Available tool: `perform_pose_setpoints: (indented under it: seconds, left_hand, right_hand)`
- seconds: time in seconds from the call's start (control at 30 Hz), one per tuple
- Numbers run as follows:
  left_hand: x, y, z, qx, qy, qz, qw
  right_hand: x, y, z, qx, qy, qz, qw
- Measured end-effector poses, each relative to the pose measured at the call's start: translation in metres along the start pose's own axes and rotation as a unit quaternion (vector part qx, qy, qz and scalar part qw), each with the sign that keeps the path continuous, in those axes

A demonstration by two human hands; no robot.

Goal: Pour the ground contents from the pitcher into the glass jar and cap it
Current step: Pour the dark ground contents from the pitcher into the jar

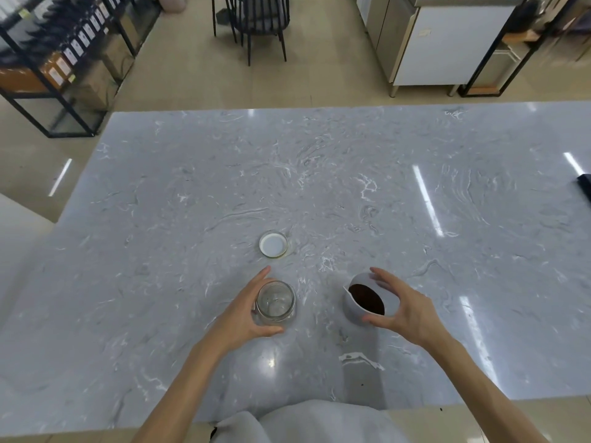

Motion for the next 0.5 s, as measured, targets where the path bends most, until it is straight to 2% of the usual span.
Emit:
perform_pose_setpoints:
  seconds: [0.33, 0.5]
  left_hand:
    - [0.0024, 0.0037, 0.0014, 0.002, -0.004, -0.016, 1.0]
    - [0.0012, 0.0081, 0.002, 0.018, 0.001, -0.023, 1.0]
  right_hand:
    - [-0.0013, 0.0003, 0.0029, 0.018, 0.037, -0.007, 0.999]
    - [0.0001, 0.0006, 0.0017, 0.013, 0.026, -0.002, 1.0]
Point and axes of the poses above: each hand's wrist, its own x-axis towards the middle knuckle, its own z-axis out of the palm, y = z × x, the point moved 1 cm from there along x, towards the middle knuckle, and after that the axes turned 9 degrees about -x, right-handed, at the moved point
